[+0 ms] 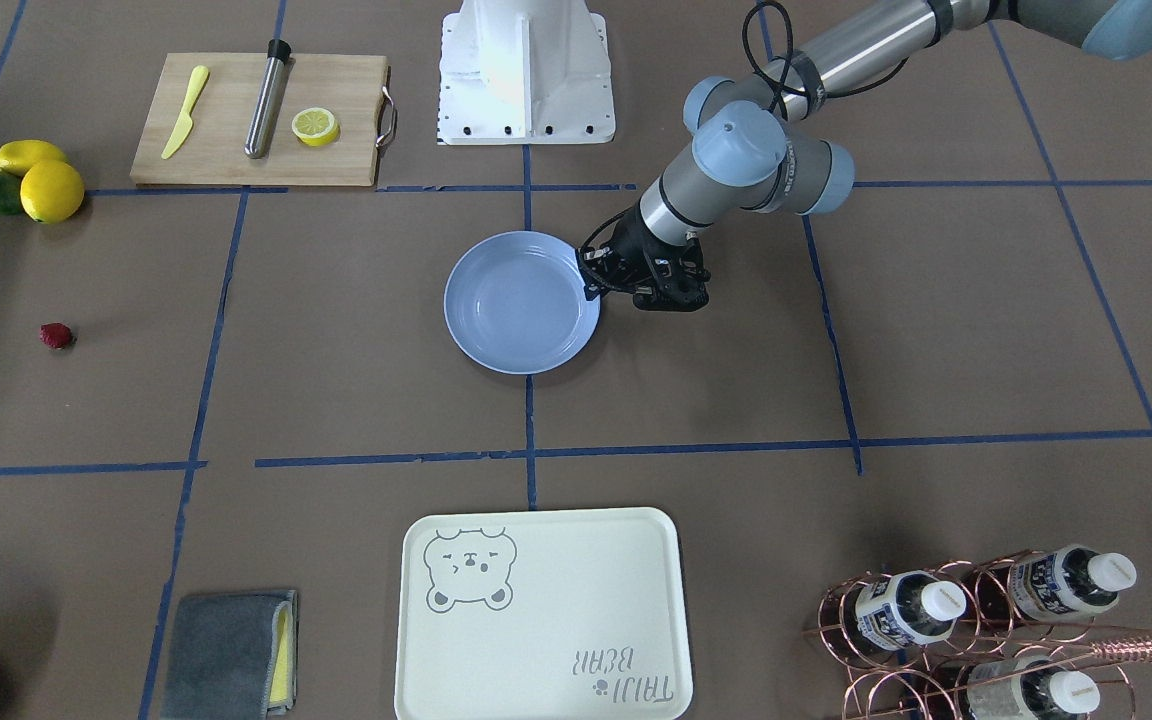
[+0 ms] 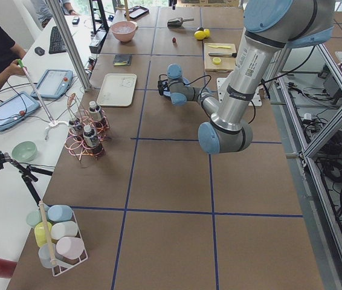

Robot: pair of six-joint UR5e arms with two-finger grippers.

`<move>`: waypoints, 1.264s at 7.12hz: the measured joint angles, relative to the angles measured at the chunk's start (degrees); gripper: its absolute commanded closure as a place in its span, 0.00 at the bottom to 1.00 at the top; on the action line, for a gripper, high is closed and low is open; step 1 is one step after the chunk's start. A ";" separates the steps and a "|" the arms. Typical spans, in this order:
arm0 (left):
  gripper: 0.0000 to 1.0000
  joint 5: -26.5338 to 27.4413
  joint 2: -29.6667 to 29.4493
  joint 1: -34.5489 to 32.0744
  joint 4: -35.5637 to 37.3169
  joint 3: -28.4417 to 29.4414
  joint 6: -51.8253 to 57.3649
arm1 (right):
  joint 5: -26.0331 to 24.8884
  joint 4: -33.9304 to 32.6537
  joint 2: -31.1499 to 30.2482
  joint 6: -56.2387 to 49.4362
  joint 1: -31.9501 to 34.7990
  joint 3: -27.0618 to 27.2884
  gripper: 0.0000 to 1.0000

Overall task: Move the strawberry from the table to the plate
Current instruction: 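Push the light blue plate with the left gripper toward the table center, then draw the left gripper back from the plate while the right gripper grasps the strawberry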

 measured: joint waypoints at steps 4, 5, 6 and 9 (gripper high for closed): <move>0.06 1.06 1.44 -3.11 0.46 -5.24 0.19 | -0.85 11.73 -0.14 25.67 -9.89 -0.03 0.06; 0.06 0.95 2.70 -4.35 0.64 -6.95 0.67 | -2.92 17.55 -0.54 35.39 -14.96 -0.09 0.06; 0.06 0.92 3.45 -5.12 0.71 -7.80 1.04 | -5.42 20.94 -0.95 40.75 -19.06 -0.25 0.07; 0.05 1.12 3.86 -5.54 0.74 -8.26 1.23 | -10.34 23.08 -0.33 47.10 -26.69 -2.46 0.09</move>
